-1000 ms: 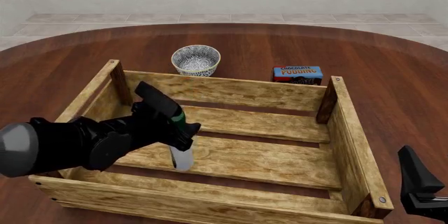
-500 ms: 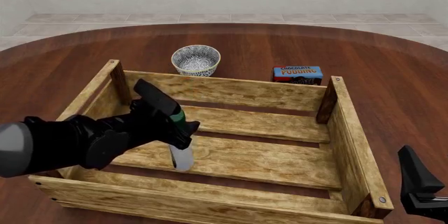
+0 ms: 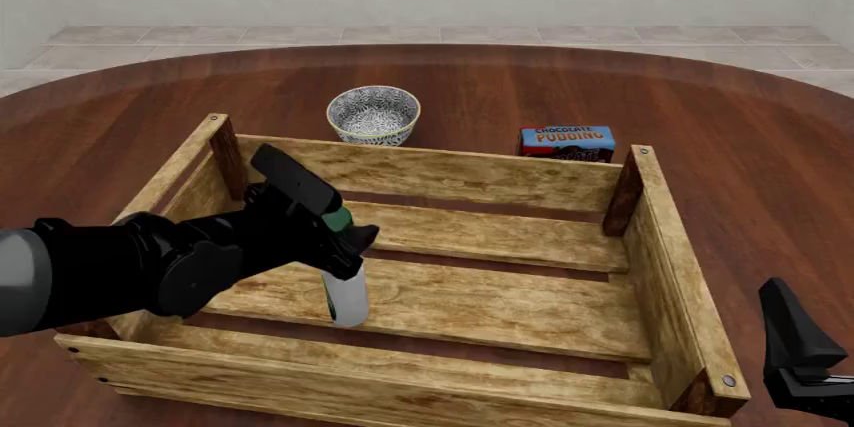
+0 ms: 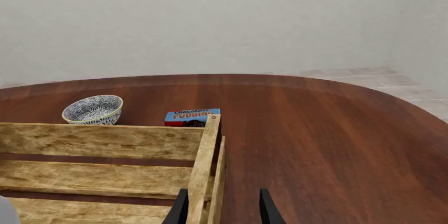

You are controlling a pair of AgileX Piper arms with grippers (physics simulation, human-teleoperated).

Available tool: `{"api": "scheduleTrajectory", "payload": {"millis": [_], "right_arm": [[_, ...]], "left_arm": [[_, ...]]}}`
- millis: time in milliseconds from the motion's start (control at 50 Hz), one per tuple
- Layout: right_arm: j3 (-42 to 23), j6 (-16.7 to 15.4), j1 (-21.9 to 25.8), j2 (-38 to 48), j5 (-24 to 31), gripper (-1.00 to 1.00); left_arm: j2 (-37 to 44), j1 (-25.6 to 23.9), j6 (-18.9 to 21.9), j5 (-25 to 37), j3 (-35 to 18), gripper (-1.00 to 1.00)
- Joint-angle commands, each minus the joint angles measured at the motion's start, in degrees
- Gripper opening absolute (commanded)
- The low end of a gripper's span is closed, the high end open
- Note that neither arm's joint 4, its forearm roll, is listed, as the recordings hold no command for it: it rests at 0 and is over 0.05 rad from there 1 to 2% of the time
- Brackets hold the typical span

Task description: Pick up the salad dressing and put it in the tray.

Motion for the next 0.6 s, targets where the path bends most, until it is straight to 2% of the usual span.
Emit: {"api": "scheduleTrajectory", "payload": {"millis": [20,600], "right_arm": [[0.00,0.00,-0.02,0.04,-0.02,1.00],[0.01,-0.07,-0.19,0.49,-0.43,1.00]], "left_arm": [[-1.22,0.00,0.15,1.33,-0.71,1.00],[-3.55,0.39,1.17,4.54,-3.12,1.00]]}}
